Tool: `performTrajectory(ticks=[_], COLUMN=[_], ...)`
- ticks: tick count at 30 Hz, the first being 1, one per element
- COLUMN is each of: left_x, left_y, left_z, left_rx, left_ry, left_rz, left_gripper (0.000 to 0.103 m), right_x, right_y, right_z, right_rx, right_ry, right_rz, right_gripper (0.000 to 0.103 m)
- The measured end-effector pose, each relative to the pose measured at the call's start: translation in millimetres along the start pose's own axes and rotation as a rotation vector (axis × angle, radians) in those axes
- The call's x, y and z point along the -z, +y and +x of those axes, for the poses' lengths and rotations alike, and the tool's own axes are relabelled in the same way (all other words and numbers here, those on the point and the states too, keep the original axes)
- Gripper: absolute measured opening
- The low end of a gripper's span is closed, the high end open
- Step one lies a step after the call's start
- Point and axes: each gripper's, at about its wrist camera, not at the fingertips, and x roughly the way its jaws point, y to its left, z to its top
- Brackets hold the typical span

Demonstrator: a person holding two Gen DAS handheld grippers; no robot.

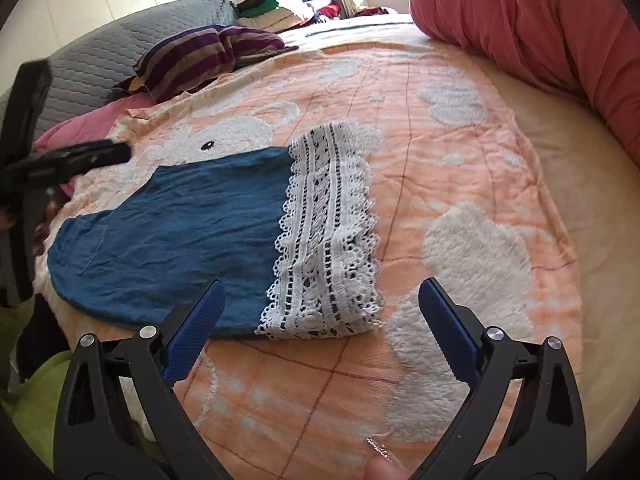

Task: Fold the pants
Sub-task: 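Grasp the lace hem with the left tool while the right tool grasps the denim beside it, then lift the held hem with both tools toward the waistband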

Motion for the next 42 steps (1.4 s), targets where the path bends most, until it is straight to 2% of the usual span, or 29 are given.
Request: performTrajectory(ticks=[7, 11, 14, 16, 18, 20, 21, 23, 27, 29, 31, 32, 33, 34, 36, 38, 40, 42], left_x=[-28, -40, -49, -52, -53, -53, -52, -49, -43, -41, -40, -39, -40, -39, -36, -33, -32, -31], left_y=[-19, -32, -41, -44, -45, -46, -46, -46, -42, -42, -44, -46, -46, -48, -55, -53, -43, -31], left_z=[62, 89, 109, 121, 132, 143, 150, 162, 167, 166, 163, 162, 160, 156, 152, 149, 146, 137], left_rx=[0.042, 0.065, 0.112, 0.140, 0.175, 0.222, 0.235, 0.269, 0.313, 0.319, 0.307, 0.303, 0.307, 0.336, 0.318, 0.325, 0.358, 0.394], left_ry=[0.090, 0.110, 0.124, 0.136, 0.149, 0.167, 0.181, 0.213, 0.191, 0.187, 0.188, 0.192, 0.194, 0.197, 0.167, 0.154, 0.144, 0.112], left_rz=[0.081, 0.138, 0.169, 0.177, 0.172, 0.169, 0.171, 0.161, 0.127, 0.113, 0.108, 0.104, 0.104, 0.103, 0.150, 0.137, 0.072, 0.026], left_gripper=[0.098, 0.098, 0.097, 0.097, 0.095, 0.080, 0.076, 0.076, 0.077, 0.072, 0.065, 0.061, 0.044, 0.028, 0.019, 0.014, 0.007, 0.006], right_x=[0, 0, 1, 1, 1, -1, -2, -5, -7, -9, -10, -11, -12, -13, -17, -20, -26, -31], right_y=[7, 3, 2, 4, 4, 2, 1, 0, -1, -2, -2, -2, 0, 3, 9, 13, 23, 37], right_z=[14, 21, 24, 25, 26, 29, 30, 35, 39, 42, 43, 43, 42, 41, 38, 35, 30, 25], right_rx=[-0.017, 0.003, 0.007, 0.005, 0.002, -0.009, -0.010, -0.023, -0.038, -0.039, -0.060, -0.080, -0.091, -0.097, -0.117, -0.128, -0.143, -0.157], right_ry=[0.023, 0.028, 0.016, 0.008, 0.003, -0.001, -0.002, -0.002, -0.011, -0.013, -0.018, -0.021, -0.023, -0.028, -0.046, -0.055, -0.068, -0.082], right_rz=[0.001, 0.016, 0.022, 0.025, 0.023, 0.032, 0.037, 0.051, 0.049, 0.046, 0.043, 0.042, 0.033, 0.015, -0.002, -0.016, -0.043, -0.080], right_gripper=[0.091, 0.091, 0.091, 0.081, 0.078, 0.074, 0.071, 0.066, 0.053, 0.044, 0.028, 0.026, 0.023, 0.023, 0.022, 0.022, 0.022, 0.022])
